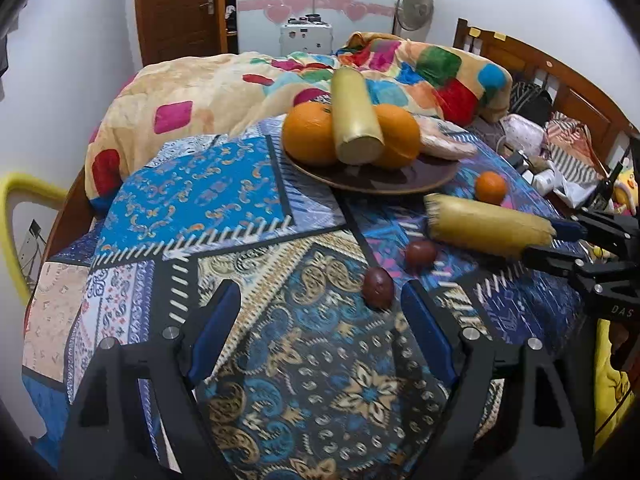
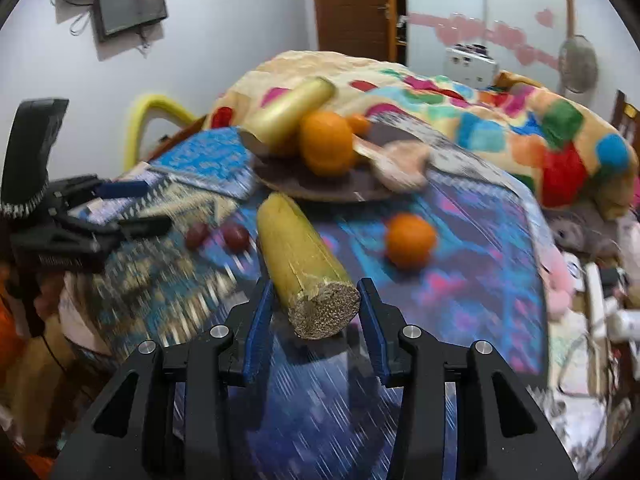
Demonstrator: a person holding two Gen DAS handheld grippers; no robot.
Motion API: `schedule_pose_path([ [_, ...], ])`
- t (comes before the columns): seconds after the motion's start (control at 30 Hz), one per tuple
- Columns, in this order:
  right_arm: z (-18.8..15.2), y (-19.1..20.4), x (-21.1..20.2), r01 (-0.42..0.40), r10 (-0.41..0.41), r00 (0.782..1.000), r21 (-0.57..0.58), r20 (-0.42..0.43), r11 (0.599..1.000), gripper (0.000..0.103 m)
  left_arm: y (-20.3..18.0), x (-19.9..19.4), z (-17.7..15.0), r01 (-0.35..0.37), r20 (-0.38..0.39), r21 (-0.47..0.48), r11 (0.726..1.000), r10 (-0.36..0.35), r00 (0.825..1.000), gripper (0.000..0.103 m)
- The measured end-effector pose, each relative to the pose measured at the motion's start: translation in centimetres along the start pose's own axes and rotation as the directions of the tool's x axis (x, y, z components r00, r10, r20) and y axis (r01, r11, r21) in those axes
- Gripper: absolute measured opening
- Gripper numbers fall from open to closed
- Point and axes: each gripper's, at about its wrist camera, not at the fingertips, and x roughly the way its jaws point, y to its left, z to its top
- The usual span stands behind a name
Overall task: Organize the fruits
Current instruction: 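Move left gripper toward a brown date while right gripper approaches another bamboo shoot, then grasp the brown date with left gripper while right gripper grasps the bamboo shoot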
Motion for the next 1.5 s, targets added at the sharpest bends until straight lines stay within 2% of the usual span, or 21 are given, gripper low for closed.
schedule_pose_path([
  [0.17,-2.3,-1.0,-0.8,0.001,0.0,1.0,0.026,-0.016,1.0,0.038,-1.0,0.2,-0.8,0.014,-0.018,0.028,1.0,-0.014,1.0,0.08],
  [0.23,-2.2,-1.3,-0.6,0.003,-0.003,1.0,0.037,-0.005,0.999,0.039,-1.3,0.7,-0.9,0.02,-0.035,0.031,0.999,-0.019,0.999,0.071],
  [0.33,-2.2,-1.9,0.3,-0.009,0.008,1.0,0.076,0.008,0.997,0.041,-1.5,1.6,-1.0,0.051,-0.066,0.019,0.999,-0.049,0.997,0.065],
  [0.47,-1.8,-2.2,0.8,-0.025,0.022,0.999,0.097,0.039,0.995,0.045,-1.9,2.1,-0.9,0.051,-0.057,0.031,0.998,-0.05,0.997,0.064],
  [0.57,-1.0,-2.1,1.6,-0.029,0.027,0.999,0.081,0.033,0.996,0.048,-1.9,2.4,-0.6,0.059,-0.051,0.03,0.998,-0.057,0.997,0.059],
  [0.73,0.3,-1.6,2.7,-0.02,0.02,1.0,0.019,0.011,1.0,0.048,-2.0,2.7,-0.3,0.064,-0.036,0.034,0.997,-0.062,0.997,0.044],
  [0.8,0.6,-1.5,3.1,-0.027,0.026,1.0,0.008,0.001,1.0,0.047,-2.0,2.8,-0.2,0.062,-0.03,0.042,0.997,-0.061,0.998,0.042],
  [0.97,0.9,-1.7,3.4,-0.056,0.055,0.998,0.029,0.01,0.998,0.037,-1.8,2.9,-0.1,0.074,-0.021,0.039,0.997,-0.073,0.997,0.028],
  [1.03,0.8,-1.7,3.2,-0.058,0.057,0.998,0.041,0.021,0.997,0.036,-1.8,2.8,-0.1,0.089,-0.024,0.038,0.995,-0.088,0.996,0.017],
  [1.07,0.6,-1.7,3.0,-0.056,0.055,0.998,0.044,0.029,0.997,0.036,-1.8,2.7,-0.1,0.101,-0.026,0.037,0.994,-0.1,0.995,0.015],
  [1.3,0.2,-1.4,1.8,-0.036,0.034,0.998,0.044,0.051,0.998,0.036,-1.9,2.3,0.1,0.094,-0.023,0.039,0.995,-0.094,0.995,0.013],
  [1.5,1.4,-1.8,0.0,-0.019,0.014,0.994,0.049,0.111,0.999,0.036,-1.7,1.6,1.2,0.093,-0.003,0.043,0.995,-0.093,0.996,0.013],
])
